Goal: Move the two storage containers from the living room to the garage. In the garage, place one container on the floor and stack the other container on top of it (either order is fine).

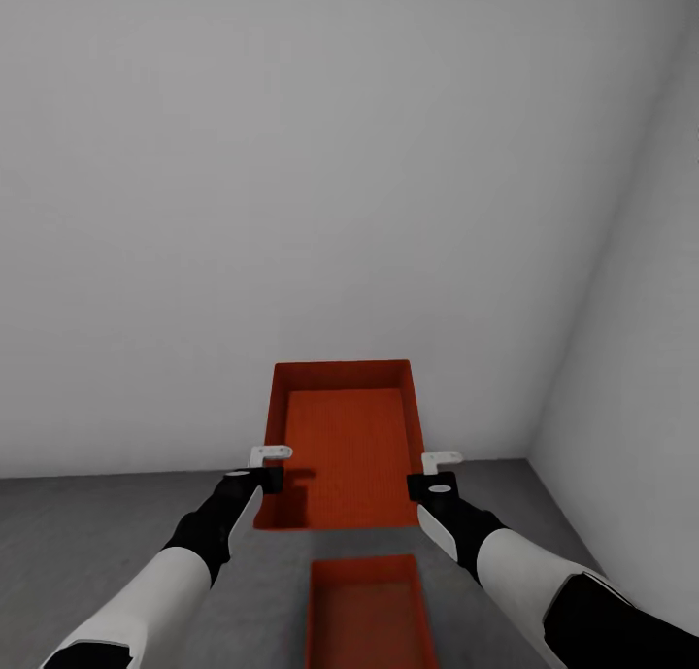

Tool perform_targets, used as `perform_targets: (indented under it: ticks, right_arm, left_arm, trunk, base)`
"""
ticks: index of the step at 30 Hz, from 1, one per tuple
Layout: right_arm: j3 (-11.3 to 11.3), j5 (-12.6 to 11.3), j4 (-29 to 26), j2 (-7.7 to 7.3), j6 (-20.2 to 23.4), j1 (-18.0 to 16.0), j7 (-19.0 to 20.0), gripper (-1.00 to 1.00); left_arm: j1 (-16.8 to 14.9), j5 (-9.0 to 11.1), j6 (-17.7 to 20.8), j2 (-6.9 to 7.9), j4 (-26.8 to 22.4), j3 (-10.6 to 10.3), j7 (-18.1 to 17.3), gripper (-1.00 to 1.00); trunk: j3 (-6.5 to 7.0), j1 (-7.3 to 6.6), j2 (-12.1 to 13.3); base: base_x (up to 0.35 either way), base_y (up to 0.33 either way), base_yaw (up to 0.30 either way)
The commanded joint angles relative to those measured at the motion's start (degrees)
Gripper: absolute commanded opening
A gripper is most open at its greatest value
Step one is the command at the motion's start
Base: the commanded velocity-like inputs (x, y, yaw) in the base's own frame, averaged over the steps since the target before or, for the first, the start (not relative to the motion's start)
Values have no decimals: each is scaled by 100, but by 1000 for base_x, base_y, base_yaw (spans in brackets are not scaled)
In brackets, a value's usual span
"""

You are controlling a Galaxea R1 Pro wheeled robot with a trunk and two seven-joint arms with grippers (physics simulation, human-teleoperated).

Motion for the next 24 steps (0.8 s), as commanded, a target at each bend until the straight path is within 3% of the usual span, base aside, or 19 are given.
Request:
perform_targets:
  ticks: [1,12,24]
  right_arm:
    - [-143,161,-74,2,49,-8,-445,-100]
    - [-143,161,-74,2,49,-8,-445,-100]
    - [-143,161,-74,2,49,-8,-445,-100]
  left_arm:
    - [1,44,35,-52,6,-6,71,-100]
    - [1,29,26,-47,5,-6,62,-100]
    - [3,21,33,-52,1,-10,71,-100]
  trunk:
    - [-14,4,-14]
    - [-14,4,-14]
    - [-14,4,-14]
  base:
    - [94,-170,0]
    - [114,-199,0]
    - [23,-22,0]
